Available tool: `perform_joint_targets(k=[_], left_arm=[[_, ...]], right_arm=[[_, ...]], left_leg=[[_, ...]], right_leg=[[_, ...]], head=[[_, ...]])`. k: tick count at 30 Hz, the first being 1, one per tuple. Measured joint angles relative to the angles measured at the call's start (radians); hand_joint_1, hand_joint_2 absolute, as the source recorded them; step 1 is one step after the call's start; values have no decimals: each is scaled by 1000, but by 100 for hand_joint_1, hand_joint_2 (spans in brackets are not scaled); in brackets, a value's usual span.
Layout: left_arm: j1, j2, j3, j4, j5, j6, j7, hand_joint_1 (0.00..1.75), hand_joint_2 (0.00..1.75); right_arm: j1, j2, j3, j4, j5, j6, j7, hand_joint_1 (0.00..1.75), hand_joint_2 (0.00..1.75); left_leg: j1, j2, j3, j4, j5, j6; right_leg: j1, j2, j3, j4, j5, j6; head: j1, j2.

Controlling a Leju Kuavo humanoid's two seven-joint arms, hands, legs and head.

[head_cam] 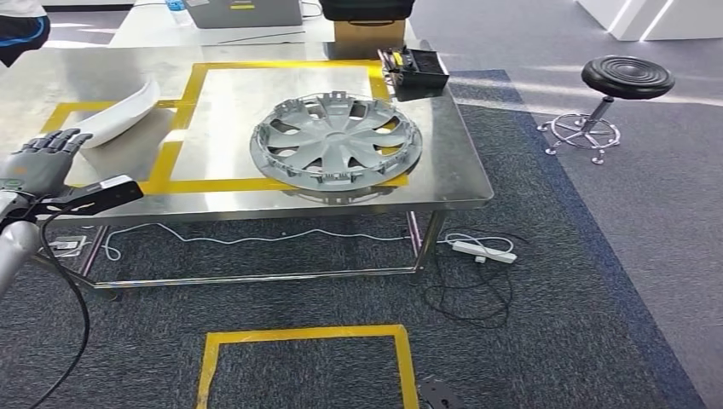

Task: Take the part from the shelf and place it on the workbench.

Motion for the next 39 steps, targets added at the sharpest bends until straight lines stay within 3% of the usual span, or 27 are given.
perform_joint_targets(k=[2, 4, 5, 7, 8, 9, 10, 11, 12, 13, 14, 16, 18, 19, 21, 23, 24, 25, 26, 28, 30, 31, 33, 35, 38, 39], left_arm=[[3, -1, -1, 0, 0, 3, 0, 0, 0], [11, 0, -1, 1, 1, 10, 3, 0, 0], [15, 1, -1, 2, 2, 14, 5, 0, 0], [29, 2, 0, 6, 5, 25, 10, 0, 0], [39, 2, 1, 8, 8, 31, 12, 0, 0], [53, 3, 3, 12, 11, 37, 13, 0, 0], [68, 2, 5, 17, 15, 45, 14, 0, 0], [84, 2, 8, 22, 19, 55, 15, 0, 0], [99, 2, 10, 28, 21, 68, 15, 0, 0], [113, 1, 11, 35, 23, 81, 15, 0, 0], [124, -1, 12, 43, 24, 93, 15, 0, 0], [151, -4, 16, 59, 27, 108, 16, 0, 0], [185, -8, 23, 75, 32, 118, 19, 0, 0], [201, -11, 28, 84, 34, 124, 21, 0, 0], [227, -16, 38, 101, 36, 138, 24, 0, 0], [250, -19, 46, 117, 36, 146, 28, 0, 0], [261, -21, 52, 126, 36, 148, 30, 0, 0], [273, -24, 60, 136, 36, 148, 33, 0, 0], [286, -28, 70, 147, 36, 150, 35, 0, 0], [318, -38, 90, 165, 38, 160, 38, 0, 0], [343, -48, 107, 178, 40, 173, 39, 0, 0], [350, -54, 112, 183, 41, 176, 39, 0, 0], [364, -62, 123, 196, 47, 175, 40, 0, 0], [384, -71, 141, 210, 62, 173, 40, 0, 0], [424, -96, 181, 239, 92, 174, 36, 0, 0], [442, -109, 195, 250, 101, 174, 35, 0, 0]], right_arm=[[-1, 0, 0, 0, -1, 0, -1, 0, 0], [0, 0, 0, 0, -2, -1, -2, 0, 0], [0, 0, 0, 0, -2, -1, -2, 0, 0], [1, 0, 0, 0, -3, -2, -4, 0, 0], [3, 0, 0, 0, -3, -2, -4, 0, 0], [5, 0, 0, 0, -4, -2, -5, 0, 0], [7, 0, 0, 0, -4, -3, -5, 0, 0], [9, 0, 0, 0, -5, -3, -6, 0, 0], [10, 0, 0, 0, -6, -4, -6, 0, 0], [10, -1, 0, 0, -6, -5, -7, 0, 0], [10, -2, 0, 0, -7, -5, -7, 0, 0], [12, -4, 0, -1, -8, -7, -7, 0, 0], [16, -5, 0, -1, -9, -9, -7, 0, 0], [18, -5, 0, -1, -9, -9, -7, 0, 0], [23, -5, 0, -1, -9, -10, -7, 0, 0], [25, -5, 0, -1, -10, -10, -8, 0, 0], [25, -5, 0, -1, -10, -10, -8, 0, 0], [25, -5, 0, -1, -11, -10, -8, 0, 0], [25, -5, 0, -1, -12, -10, -8, 0, 0], [24, -6, 0, -1, -14, -11, -10, 0, 0], [24, -7, 0, -2, -15, -11, -12, 0, 0], [24, -8, 0, -2, -16, -12, -12, 0, 0], [24, -9, -1, -2, -18, -12, -13, 0, 0], [24, -10, -1, -2, -21, -14, -14, 0, 0], [29, -10, -2, -2, -26, -18, -17, 0, 0], [32, -10, -2, -2, -29, -19, -19, 0, 0]], left_leg=[[3, 0, -2, -8, 18, -13], [4, 0, -13, -5, 7, -25], [4, -1, -25, 20, -24, -29], [5, -1, -62, 132, -116, -37], [5, -1, -79, 196, -150, -41], [6, -1, -85, 242, -163, -44], [7, -1, -77, 257, -155, -48], [10, 0, -51, 236, -133, -52], [14, 0, -11, 186, -107, -58], [18, 0, 37, 121, -94, -67], [21, -2, 75, 62, -91, -69], [22, -3, 105, 6, -103, -59], [21, -1, 95, 8, -100, -36], [21, 0, 89, 9, -95, -26], [21, 2, 73, 9, -80, -4], [16, 2, 55, 9, -65, 8], [12, 2, 45, 10, -58, 11], [8, 2, 36, 10, -50, 13], [4, 2, 27, 10, -42, 14], [-4, 2, 13, 10, -28, 14], [-5, 2, 5, 8, -12, 9], [-2, 2, 3, 6, -4, 4], [3, 1, 1, -2, 11, -8], [3, 0, -7, 10, -21, -20], [4, -1, -42, 157, -163, -36], [5, -1, -51, 216, -191, -40]], right_leg=[[4, 0, 1, -23, 6, -4], [1, -2, -8, -38, 31, -16], [-2, -3, -15, -47, 46, -21], [-4, -5, -34, -55, 69, -27], [-5, -5, -46, -55, 79, -28], [-5, -5, -58, -54, 88, -28], [-7, -5, -71, -52, 96, -26], [-10, -5, -82, -49, 103, -22], [-13, -5, -93, -44, 108, -17], [-13, -4, -105, -38, 112, -11], [-12, -4, -115, -31, 116, -4], [-6, -2, -128, -22, 125, 8], [-7, -1, -134, -21, 133, 17], [-8, -2, -140, -12, 121, 22], [-10, -3, -168, 64, 49, 30], [-10, -3, -204, 201, -41, 34], [-9, -3, -212, 254, -64, 33], [-8, -3, -205, 274, -66, 28], [-5, -2, -178, 258, -51, 20], [5, -1, -80, 133, -15, -6], [16, -1, 1, 10, -9, -21], [20, -1, 15, -19, -13, -23], [22, 0, 13, -33, 4, -23], [16, 0, 5, -49, 32, -31], [10, 0, -28, -57, 72, -37], [9, 0, -44, -56, 84, -37]], head=[[2, 0], [1, 0], [-1, 0], [-5, 0], [-5, 0], [-5, 0], [-5, 0], [-5, 0], [-5, 0], [-8, 0], [-12, 0], [-15, 0], [-12, 0], [-11, 0], [-8, 0], [-5, 0], [-4, 0], [-4, 0], [-4, 0], [-4, 0], [-5, 0], [-3, 0], [1, 0], [-1, 0], [-8, 0], [-9, 0]])
